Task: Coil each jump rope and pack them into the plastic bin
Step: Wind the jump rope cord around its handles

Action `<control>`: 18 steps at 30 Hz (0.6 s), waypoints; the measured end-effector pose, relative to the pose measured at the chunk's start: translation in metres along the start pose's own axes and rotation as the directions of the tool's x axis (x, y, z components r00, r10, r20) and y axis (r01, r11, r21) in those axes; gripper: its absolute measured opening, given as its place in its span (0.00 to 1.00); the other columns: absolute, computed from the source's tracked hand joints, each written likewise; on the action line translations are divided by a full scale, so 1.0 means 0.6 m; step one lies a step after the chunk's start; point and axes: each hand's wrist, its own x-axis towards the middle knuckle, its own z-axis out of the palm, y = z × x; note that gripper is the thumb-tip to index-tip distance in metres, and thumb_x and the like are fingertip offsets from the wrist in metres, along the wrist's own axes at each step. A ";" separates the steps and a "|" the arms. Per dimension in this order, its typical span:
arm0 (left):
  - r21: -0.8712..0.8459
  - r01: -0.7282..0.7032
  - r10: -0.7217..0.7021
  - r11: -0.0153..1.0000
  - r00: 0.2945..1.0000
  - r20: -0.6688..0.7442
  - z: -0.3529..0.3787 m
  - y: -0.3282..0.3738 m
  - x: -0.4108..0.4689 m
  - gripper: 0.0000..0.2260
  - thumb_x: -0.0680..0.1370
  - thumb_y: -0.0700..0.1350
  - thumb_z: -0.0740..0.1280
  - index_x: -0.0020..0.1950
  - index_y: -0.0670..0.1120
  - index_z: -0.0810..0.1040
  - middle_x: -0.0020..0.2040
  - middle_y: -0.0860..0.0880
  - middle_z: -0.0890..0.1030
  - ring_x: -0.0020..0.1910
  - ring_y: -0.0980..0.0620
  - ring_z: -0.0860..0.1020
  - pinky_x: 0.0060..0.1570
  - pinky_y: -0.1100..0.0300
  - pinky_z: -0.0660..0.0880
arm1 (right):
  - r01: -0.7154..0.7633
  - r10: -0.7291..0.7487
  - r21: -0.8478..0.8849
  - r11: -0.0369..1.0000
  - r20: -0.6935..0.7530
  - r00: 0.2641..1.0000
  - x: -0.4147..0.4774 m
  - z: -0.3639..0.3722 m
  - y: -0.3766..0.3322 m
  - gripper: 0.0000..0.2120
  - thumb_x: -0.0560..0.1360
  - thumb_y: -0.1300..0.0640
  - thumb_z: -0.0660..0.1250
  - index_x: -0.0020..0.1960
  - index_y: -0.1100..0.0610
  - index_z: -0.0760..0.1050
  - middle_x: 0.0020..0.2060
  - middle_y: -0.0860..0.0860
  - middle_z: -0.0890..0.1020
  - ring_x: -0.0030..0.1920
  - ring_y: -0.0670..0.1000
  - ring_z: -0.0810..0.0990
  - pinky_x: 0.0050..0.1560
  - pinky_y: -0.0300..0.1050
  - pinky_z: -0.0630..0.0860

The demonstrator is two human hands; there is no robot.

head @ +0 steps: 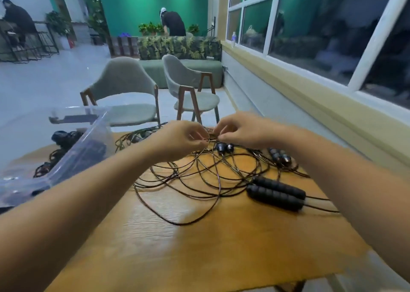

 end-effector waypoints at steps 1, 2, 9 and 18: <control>-0.004 -0.017 0.017 1.000 1.000 0.021 0.019 0.014 0.004 0.11 0.81 0.52 0.71 0.63 0.54 0.81 0.52 0.60 0.83 0.50 0.67 0.79 0.49 0.69 0.76 | -0.030 0.031 0.004 1.000 -0.007 1.000 -0.021 0.001 0.020 0.13 0.84 0.48 0.69 0.67 0.48 0.81 0.58 0.45 0.85 0.58 0.45 0.83 0.63 0.51 0.81; -0.009 -0.030 0.030 1.000 0.999 0.038 0.037 0.026 0.009 0.12 0.80 0.52 0.71 0.63 0.54 0.81 0.53 0.60 0.83 0.51 0.66 0.79 0.52 0.66 0.78 | -0.057 0.057 0.007 0.998 -0.015 0.998 -0.040 0.004 0.040 0.13 0.84 0.48 0.69 0.67 0.47 0.81 0.58 0.44 0.85 0.58 0.45 0.83 0.63 0.51 0.81; -0.039 -0.093 0.096 0.995 0.993 0.069 0.165 0.068 0.031 0.17 0.77 0.52 0.76 0.65 0.56 0.80 0.57 0.59 0.82 0.55 0.63 0.80 0.58 0.57 0.81 | -0.218 0.218 0.003 0.976 -0.011 0.976 -0.149 0.057 0.165 0.18 0.81 0.44 0.72 0.70 0.45 0.80 0.60 0.43 0.85 0.58 0.43 0.83 0.62 0.46 0.82; 0.099 -0.270 0.248 0.958 0.950 0.190 0.306 0.096 0.084 0.32 0.73 0.56 0.76 0.75 0.63 0.68 0.73 0.60 0.67 0.68 0.55 0.70 0.61 0.58 0.73 | -0.284 0.284 0.032 0.958 -0.002 0.959 -0.206 0.122 0.247 0.28 0.78 0.43 0.74 0.76 0.41 0.72 0.68 0.43 0.79 0.65 0.46 0.78 0.64 0.45 0.79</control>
